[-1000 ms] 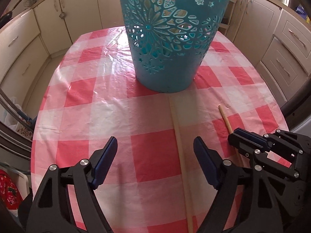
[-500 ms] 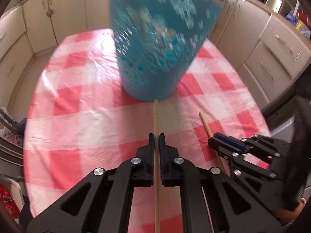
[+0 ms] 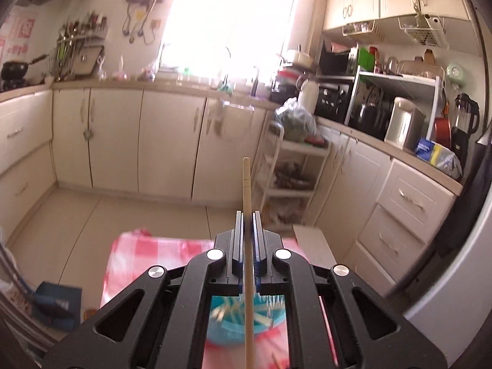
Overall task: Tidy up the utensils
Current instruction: 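Grasp the other chopstick with the left gripper and lift it, then lower the chopstick into the teal basket and open the left gripper, then lift the chopstick over the teal basket and open the right gripper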
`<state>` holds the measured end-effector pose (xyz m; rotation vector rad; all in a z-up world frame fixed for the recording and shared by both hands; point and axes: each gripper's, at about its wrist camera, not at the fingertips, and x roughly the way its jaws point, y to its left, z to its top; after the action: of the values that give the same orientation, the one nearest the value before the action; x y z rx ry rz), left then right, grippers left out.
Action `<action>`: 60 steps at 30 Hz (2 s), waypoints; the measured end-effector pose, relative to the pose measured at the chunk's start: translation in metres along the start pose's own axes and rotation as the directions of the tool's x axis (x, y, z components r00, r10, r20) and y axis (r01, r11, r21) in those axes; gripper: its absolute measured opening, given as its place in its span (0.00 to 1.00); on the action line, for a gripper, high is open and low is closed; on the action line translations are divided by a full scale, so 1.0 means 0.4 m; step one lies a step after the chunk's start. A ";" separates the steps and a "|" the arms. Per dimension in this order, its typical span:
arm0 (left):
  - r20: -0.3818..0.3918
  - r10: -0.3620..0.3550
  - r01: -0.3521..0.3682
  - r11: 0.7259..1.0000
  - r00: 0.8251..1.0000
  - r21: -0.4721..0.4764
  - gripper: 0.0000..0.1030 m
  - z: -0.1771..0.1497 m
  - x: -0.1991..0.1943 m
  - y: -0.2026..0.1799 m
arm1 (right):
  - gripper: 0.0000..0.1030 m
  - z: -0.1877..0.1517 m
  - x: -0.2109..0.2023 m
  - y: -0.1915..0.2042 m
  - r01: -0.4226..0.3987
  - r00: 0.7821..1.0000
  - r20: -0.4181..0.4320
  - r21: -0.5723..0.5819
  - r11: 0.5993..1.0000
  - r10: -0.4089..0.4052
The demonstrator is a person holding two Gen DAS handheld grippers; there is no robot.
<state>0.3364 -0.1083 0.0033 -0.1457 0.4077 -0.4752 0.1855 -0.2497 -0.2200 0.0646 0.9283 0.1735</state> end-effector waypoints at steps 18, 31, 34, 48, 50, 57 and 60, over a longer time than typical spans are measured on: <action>-0.023 0.129 -0.127 0.989 0.991 0.072 0.05 -0.117 0.214 -0.021 | 0.43 0.005 0.006 0.010 -0.020 1.000 0.003 -0.026 0.999 0.021; -0.027 0.296 -0.295 0.955 0.955 0.041 0.77 -0.187 -0.030 0.096 | 0.07 -0.009 0.002 0.035 0.095 0.995 0.018 -0.105 0.990 -0.093; -0.054 0.327 -0.327 0.945 0.943 0.023 0.80 -0.231 -0.083 0.143 | 0.06 -0.003 -0.014 -0.026 0.014 1.000 -0.006 0.043 0.999 -0.014; -0.310 0.348 -0.359 0.933 0.885 0.026 0.83 -0.469 -0.077 0.250 | 0.05 0.207 -0.348 -0.102 -0.332 0.887 0.409 0.247 0.910 0.213; -0.326 0.340 -0.348 0.937 0.882 0.035 0.84 -0.477 -0.060 0.233 | 0.06 0.286 -0.382 -0.076 -0.338 0.850 0.486 0.209 0.918 0.203; -0.352 0.345 -0.347 0.936 0.870 0.060 0.90 -0.506 -0.029 0.196 | 0.06 0.496 -0.359 0.021 -0.143 0.736 0.677 0.155 0.978 0.001; -0.354 0.347 -0.345 0.936 0.868 0.072 0.91 -0.502 -0.020 0.189 | 0.06 0.534 -0.289 0.026 -0.066 0.717 0.692 0.187 0.980 -0.084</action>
<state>0.2780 -0.0464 -0.1940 0.0257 0.7806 -0.1427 0.2877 -0.2555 0.0006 0.2944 0.1711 0.0333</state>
